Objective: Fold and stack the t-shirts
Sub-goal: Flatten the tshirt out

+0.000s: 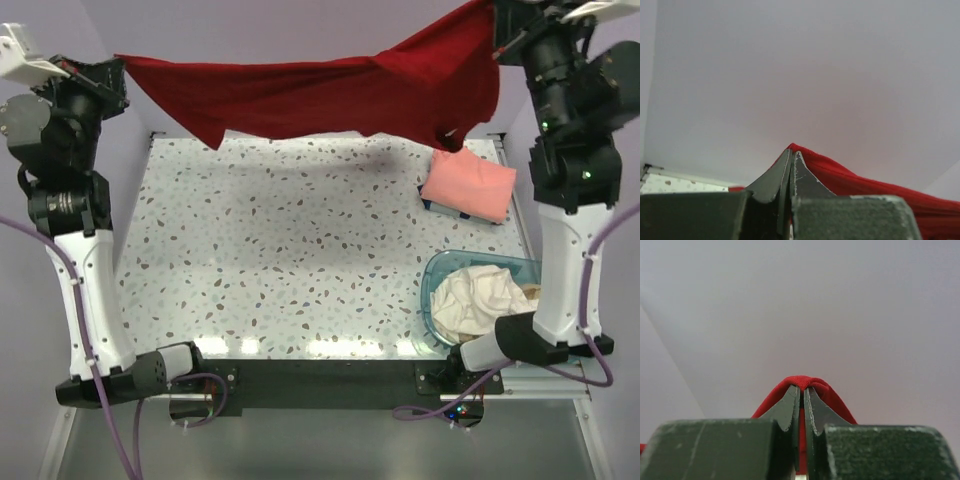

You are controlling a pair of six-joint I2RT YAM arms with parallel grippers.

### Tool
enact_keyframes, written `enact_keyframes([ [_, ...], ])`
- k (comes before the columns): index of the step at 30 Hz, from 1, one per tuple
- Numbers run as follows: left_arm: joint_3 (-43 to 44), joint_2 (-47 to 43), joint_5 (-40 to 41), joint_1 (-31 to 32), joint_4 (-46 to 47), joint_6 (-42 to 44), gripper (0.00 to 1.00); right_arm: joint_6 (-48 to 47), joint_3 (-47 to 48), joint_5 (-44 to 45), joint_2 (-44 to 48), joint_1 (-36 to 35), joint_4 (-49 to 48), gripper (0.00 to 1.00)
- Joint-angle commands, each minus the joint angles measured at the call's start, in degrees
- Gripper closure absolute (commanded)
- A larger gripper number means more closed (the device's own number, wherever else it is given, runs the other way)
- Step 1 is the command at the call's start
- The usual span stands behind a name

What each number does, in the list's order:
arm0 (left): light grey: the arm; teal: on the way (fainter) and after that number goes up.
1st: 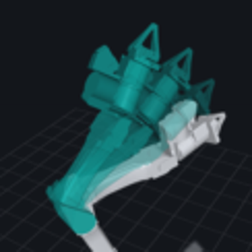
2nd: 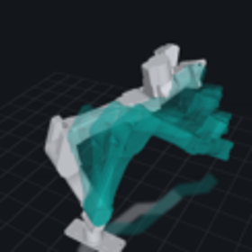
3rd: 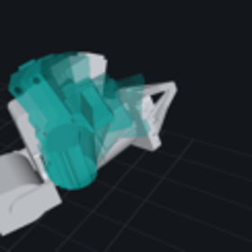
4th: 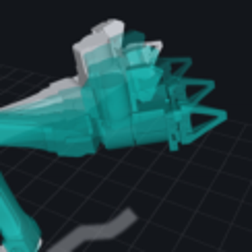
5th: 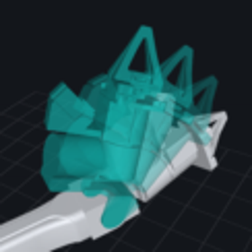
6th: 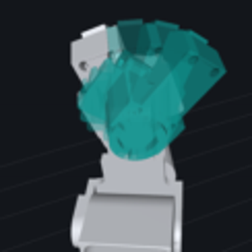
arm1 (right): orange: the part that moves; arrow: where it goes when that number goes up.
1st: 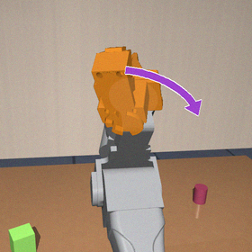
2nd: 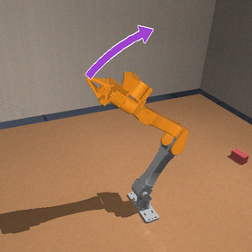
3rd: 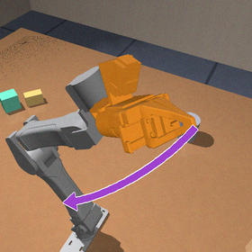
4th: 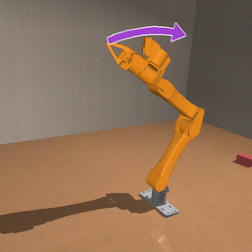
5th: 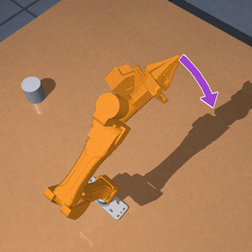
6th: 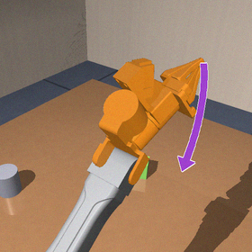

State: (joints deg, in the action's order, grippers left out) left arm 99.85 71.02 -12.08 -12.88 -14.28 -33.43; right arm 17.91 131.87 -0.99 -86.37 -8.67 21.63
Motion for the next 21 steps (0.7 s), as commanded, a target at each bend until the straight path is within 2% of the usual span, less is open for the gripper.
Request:
enact_keyframes([
  [1,4.37,-3.08,5.47,-0.74,1.46,2.49,1.00,-2.88,-0.30,2.66,2.60,0.05,-7.03,1.00],
  [8,8.69,-6.33,13.21,-0.74,-2.94,5.40,1.00,-1.74,2.16,1.96,5.07,-0.03,-9.49,1.00],
  [12,6.06,-5.46,12.34,-0.83,-3.21,4.61,1.00,0.54,0.24,1.08,4.28,-0.03,-11.25,1.00],
  [16,-2.70,-1.52,6.73,-0.74,-2.59,3.28,1.00,3.61,-4.42,-1.37,-1.76,0.05,-11.35,1.00],
  [19,-9.03,6.03,-0.65,-0.83,-0.23,3.72,1.00,5.55,-8.82,-2.52,-7.57,-0.30,-10.20,1.00],
  [21,-10.12,15.86,-5.23,-1.00,1.18,5.39,1.00,6.08,-9.62,-1.30,-15.73,-0.30,-7.75,1.00],
])
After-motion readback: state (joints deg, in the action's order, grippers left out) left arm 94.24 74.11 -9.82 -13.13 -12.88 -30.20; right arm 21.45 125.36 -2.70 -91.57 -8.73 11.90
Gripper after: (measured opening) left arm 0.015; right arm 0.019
